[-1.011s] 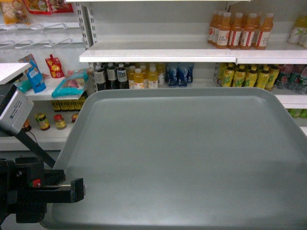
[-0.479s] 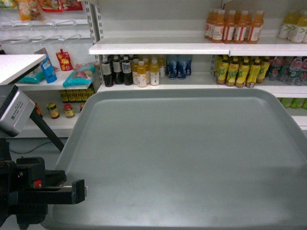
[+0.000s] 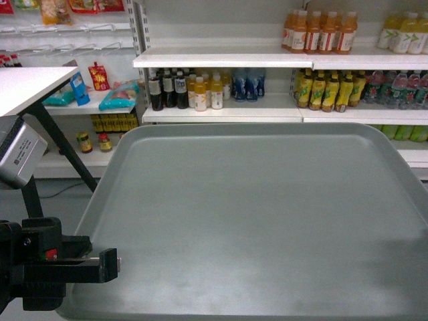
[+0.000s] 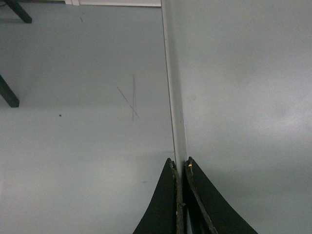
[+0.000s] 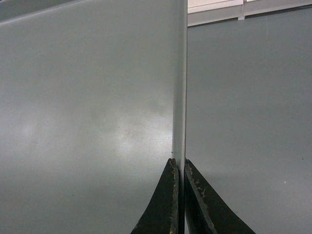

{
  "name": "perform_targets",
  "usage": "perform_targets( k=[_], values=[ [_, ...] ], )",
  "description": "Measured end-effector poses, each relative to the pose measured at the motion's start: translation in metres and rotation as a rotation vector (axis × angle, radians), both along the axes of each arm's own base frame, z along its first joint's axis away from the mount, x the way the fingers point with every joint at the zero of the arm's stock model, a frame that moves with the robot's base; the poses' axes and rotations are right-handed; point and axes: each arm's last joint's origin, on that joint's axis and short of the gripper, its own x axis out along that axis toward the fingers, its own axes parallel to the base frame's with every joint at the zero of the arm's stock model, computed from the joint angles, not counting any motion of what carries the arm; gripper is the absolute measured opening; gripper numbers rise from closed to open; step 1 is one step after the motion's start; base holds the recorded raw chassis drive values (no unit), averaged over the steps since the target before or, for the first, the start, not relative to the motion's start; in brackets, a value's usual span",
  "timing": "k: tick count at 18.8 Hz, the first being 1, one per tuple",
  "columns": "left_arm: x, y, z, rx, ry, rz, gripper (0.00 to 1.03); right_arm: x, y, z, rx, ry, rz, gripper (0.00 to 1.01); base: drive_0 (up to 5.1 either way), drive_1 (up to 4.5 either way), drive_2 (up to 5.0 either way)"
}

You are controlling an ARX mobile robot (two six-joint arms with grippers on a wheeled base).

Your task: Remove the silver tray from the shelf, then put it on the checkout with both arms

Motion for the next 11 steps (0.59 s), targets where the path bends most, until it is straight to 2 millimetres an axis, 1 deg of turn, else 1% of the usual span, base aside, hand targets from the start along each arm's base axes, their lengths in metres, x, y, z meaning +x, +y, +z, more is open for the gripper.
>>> perform_targets(
  k=[1,4,11],
  values=[
    [-0.0001,0.0001,-0.0002,0.001,0.002,0.000,0.02,0.0000,0.0000,0.0000,0.000,0.000,0.000,0.02,0.0,-4.14,4.1],
    [-0.0008,0.0003,0.0005,0.000,0.001,0.000,0.02,-0.0003,0.0000,0.0010,0.001,-0.004,0.001,0.02,0.0,0.00,0.0],
    [-0.0002,0.0001,0.0006,-0.001,-0.002,0.000,0.02,-0.0003,0.0000,0.0006,0.000,-0.002,0.000,0.02,-4.9,2.58,2.6]
  ],
)
